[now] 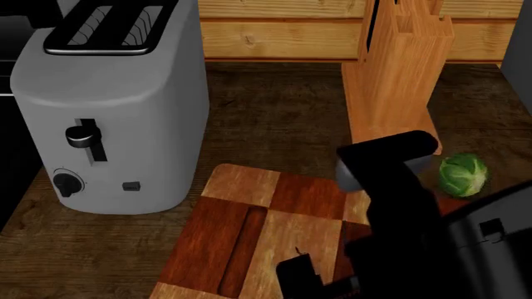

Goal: Clear the non-vegetable object off the cutting board and place the vegetables onto it.

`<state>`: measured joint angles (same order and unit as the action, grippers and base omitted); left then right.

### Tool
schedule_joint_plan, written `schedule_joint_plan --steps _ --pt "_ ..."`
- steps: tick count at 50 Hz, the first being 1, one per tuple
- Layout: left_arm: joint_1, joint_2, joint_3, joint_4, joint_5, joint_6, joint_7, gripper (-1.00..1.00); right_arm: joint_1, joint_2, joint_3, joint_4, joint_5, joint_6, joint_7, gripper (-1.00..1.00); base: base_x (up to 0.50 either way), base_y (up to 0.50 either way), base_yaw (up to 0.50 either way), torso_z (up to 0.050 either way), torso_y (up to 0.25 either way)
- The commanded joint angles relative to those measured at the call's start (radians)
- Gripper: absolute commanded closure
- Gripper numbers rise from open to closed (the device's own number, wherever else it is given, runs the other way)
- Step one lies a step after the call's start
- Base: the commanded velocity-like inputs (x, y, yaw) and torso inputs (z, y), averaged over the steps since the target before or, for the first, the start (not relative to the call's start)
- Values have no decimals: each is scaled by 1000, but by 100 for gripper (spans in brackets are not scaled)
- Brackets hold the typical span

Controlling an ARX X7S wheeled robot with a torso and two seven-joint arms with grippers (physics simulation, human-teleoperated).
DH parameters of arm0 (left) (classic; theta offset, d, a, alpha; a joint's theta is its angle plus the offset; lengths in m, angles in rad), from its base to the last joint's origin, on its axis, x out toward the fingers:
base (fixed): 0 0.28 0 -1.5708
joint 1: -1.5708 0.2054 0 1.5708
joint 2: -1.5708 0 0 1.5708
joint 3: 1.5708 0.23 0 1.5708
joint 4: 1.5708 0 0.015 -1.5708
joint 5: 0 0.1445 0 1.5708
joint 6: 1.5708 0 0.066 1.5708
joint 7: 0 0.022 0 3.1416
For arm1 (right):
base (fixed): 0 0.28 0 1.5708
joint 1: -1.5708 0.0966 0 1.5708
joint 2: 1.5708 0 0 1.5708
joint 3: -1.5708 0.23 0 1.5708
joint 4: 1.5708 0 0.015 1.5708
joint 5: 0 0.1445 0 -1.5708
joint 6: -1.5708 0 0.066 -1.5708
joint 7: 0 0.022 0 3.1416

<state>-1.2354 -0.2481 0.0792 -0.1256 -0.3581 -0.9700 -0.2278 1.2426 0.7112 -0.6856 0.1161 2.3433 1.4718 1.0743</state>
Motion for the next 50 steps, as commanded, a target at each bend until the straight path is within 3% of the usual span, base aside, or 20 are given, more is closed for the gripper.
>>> schedule_joint_plan --steps 1,29,30,44,50 --pt "-5 2 0 4 -8 -2 -3 -100 -38 -7 12 3 -60 11 -49 -100 0 0 0 0 0" --pt "-18 -5 0 -20 -11 16 -8 -100 -25 -14 -62 13 -50 -7 -84 -100 1 0 2 -1 0" --pt "-17 -5 -1 -19 -11 16 -8 -100 -24 -13 -64 10 -49 -9 -84 100 0 3 3 0 0" --pt "-15 -10 -5 -2 -22 6 -13 -100 -20 11 -100 -54 8 -57 -51 100 0 0 0 0 0" --pt "-16 -11 -10 3 -26 3 -17 -100 76 24 -152 -75 97 -73 3 100 0 0 0 0 0"
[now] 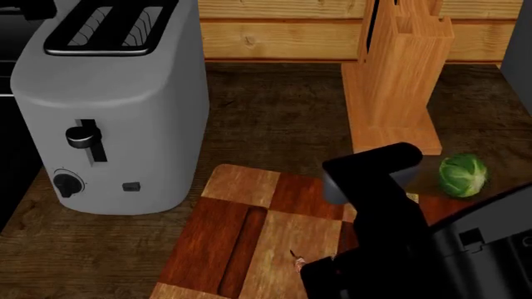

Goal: Clear the non-vegetable object off the cutting board and place the vegetables onto it.

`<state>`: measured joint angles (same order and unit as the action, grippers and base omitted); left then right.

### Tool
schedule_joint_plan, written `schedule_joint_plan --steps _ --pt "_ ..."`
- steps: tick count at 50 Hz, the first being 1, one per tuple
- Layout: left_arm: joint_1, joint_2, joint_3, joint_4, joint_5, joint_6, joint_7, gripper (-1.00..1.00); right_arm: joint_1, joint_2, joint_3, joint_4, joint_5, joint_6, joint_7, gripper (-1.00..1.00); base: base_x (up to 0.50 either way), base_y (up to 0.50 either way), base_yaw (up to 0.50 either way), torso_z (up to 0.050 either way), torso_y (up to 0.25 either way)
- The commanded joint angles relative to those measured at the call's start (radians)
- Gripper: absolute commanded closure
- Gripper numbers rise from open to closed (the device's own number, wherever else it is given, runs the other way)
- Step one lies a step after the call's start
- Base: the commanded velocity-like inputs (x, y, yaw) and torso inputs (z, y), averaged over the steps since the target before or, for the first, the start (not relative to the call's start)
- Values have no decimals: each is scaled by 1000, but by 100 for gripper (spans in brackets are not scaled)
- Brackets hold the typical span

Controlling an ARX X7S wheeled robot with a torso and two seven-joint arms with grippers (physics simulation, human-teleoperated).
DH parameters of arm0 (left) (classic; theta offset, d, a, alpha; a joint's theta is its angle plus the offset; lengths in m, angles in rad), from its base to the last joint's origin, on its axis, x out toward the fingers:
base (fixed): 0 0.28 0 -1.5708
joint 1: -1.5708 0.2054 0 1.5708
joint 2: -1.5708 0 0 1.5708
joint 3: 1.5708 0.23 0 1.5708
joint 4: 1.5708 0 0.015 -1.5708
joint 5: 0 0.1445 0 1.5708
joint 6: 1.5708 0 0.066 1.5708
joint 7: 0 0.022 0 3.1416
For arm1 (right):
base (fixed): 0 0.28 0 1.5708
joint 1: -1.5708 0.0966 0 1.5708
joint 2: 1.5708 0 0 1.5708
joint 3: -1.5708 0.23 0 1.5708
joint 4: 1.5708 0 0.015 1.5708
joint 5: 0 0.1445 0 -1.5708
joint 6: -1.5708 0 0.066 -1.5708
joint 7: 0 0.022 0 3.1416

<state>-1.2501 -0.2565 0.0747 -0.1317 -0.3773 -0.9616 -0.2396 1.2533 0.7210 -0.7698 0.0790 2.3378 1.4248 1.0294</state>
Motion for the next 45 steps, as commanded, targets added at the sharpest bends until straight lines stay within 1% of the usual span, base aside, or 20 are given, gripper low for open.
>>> schedule_joint_plan --steps 1,5,14,21,28,41,45 --pt "-2 -3 -6 9 -8 -6 -5 -100 90 17 -75 -39 119 -29 58 100 0 0 0 0 0" --pt "-3 -4 -9 11 -12 -7 -6 -100 163 32 -99 -43 161 -30 88 100 0 0 0 0 0" --pt "-6 -6 -11 17 -18 -11 -8 -100 207 96 -123 -89 211 -57 129 100 0 0 0 0 0" --pt "-11 -5 -9 15 -19 -9 -10 -100 257 195 -161 -140 292 -94 189 100 0 0 0 0 0" --pt "-14 -6 -12 22 -25 -17 -13 -100 267 278 -144 -173 302 -114 202 100 0 0 0 0 0" --pt "-20 -4 -8 28 -32 -24 -18 -100 251 478 -135 -219 313 -117 225 100 0 0 0 0 0" --pt "-9 -4 -6 40 -35 -29 -21 -100 270 501 -129 -220 321 -115 232 100 0 0 0 0 0"
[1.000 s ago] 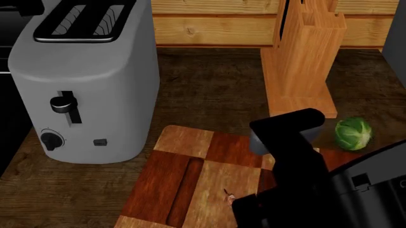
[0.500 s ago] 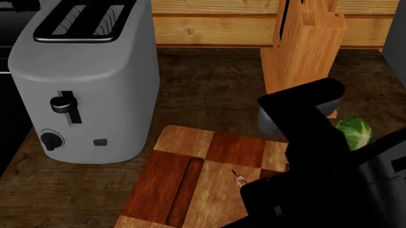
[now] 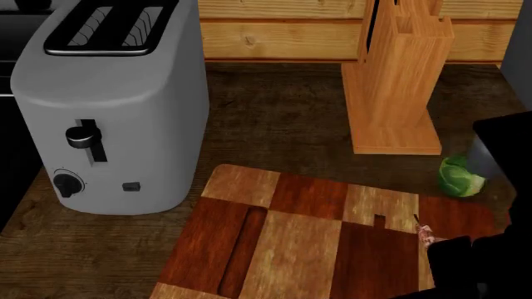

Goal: Clear the non-vegetable object off the cutting board and place the vegetables onto it.

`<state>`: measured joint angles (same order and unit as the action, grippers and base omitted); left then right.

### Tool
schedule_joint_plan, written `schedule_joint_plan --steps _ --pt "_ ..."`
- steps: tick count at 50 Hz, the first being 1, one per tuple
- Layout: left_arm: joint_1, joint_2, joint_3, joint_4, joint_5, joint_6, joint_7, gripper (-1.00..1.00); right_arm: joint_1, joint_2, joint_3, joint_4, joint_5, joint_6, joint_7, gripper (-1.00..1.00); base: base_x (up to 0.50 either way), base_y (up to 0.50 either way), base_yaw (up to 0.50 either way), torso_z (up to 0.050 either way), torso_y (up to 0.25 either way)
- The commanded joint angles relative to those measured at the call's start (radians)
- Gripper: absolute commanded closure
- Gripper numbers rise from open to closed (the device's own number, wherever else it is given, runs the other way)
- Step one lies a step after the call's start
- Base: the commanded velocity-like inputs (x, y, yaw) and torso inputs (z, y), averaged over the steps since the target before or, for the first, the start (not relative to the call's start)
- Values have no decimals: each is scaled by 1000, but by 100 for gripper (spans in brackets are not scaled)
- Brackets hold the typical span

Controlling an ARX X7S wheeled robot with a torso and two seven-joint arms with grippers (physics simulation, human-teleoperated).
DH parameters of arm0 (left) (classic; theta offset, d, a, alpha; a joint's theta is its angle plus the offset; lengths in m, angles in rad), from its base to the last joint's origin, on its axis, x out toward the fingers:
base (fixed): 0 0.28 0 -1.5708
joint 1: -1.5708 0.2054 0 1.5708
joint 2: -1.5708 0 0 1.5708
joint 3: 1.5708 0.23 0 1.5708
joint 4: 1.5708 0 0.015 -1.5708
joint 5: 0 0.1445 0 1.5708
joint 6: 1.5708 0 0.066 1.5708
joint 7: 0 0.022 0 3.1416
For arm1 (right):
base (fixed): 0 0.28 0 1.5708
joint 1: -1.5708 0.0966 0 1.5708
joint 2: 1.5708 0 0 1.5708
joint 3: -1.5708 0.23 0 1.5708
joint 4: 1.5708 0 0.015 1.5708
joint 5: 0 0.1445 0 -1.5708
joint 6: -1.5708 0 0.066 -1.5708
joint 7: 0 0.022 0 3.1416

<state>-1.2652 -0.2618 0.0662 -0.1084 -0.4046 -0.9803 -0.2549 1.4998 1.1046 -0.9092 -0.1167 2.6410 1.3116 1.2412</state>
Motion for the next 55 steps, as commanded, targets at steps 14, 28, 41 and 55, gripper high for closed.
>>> schedule_joint_plan --steps 14,28,41,55 --pt "1 -2 2 11 -12 -6 -7 -100 17 225 46 1 -39 5 -8 100 0 0 0 0 0" --pt "-6 -5 10 13 -15 -4 -7 -100 -2 224 67 85 -160 23 -64 100 0 0 0 0 0" --pt "-17 -6 18 -1 -14 2 -8 -100 -82 271 93 135 -328 13 -199 100 0 0 0 0 0" --pt "-14 -6 15 5 -22 -7 -17 -100 -204 301 86 109 -491 -114 -349 100 0 0 0 0 0"
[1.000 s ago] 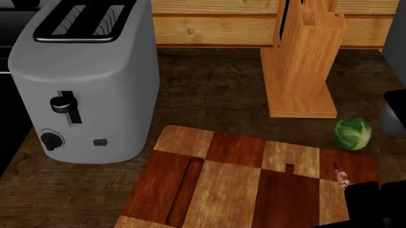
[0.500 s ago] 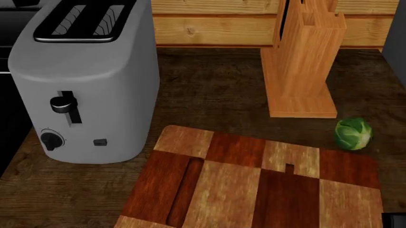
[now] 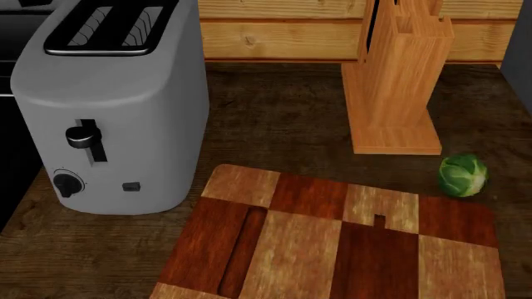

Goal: Clear the non-vegetable object off the cutting board and place the vegetables onto it.

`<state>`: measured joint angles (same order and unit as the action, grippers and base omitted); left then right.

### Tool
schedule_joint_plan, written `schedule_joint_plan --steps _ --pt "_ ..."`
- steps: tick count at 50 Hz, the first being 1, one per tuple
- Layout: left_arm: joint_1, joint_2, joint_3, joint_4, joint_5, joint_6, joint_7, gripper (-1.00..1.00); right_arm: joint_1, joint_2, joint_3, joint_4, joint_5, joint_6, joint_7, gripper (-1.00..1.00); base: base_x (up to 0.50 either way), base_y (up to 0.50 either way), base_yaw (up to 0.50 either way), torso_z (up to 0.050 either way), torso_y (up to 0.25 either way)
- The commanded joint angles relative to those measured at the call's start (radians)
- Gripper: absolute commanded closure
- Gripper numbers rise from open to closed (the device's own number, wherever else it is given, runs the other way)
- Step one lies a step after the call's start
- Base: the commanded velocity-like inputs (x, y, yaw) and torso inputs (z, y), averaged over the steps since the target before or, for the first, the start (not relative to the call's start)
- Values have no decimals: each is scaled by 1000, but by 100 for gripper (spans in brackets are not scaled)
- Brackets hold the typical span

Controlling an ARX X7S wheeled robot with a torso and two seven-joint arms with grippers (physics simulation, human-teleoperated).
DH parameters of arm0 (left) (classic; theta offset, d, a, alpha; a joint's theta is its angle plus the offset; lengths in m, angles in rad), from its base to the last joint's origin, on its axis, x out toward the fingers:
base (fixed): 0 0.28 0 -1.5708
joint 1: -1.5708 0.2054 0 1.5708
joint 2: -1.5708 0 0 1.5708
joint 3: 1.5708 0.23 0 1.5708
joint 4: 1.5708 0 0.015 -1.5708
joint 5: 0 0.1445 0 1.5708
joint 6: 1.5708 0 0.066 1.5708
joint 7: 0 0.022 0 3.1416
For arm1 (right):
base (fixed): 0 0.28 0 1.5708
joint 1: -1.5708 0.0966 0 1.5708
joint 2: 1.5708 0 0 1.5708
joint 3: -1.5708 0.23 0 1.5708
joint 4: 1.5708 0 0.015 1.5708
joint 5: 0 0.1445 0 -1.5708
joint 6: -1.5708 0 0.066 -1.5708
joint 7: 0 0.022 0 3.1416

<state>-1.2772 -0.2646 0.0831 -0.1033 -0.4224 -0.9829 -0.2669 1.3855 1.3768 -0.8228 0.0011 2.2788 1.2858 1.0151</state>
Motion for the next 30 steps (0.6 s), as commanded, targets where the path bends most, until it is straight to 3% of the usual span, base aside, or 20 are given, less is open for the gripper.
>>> schedule_joint_plan --steps 1,20,21,30 --pt "-1 -5 -2 2 -5 -5 -5 -100 -99 30 -4 -6 -136 -94 -130 100 0 0 0 0 0" --pt "2 -16 -5 -4 -7 6 -8 -100 -165 36 -24 -12 -140 -168 -172 100 0 0 0 0 0" --pt "2 -16 -6 -5 -7 7 -9 -100 -161 34 -23 -11 -136 -165 -168 -100 0 0 0 0 0" --pt "2 -20 -18 0 -16 4 -12 -100 -99 17 -6 7 -92 -102 -99 -100 0 0 0 0 0"
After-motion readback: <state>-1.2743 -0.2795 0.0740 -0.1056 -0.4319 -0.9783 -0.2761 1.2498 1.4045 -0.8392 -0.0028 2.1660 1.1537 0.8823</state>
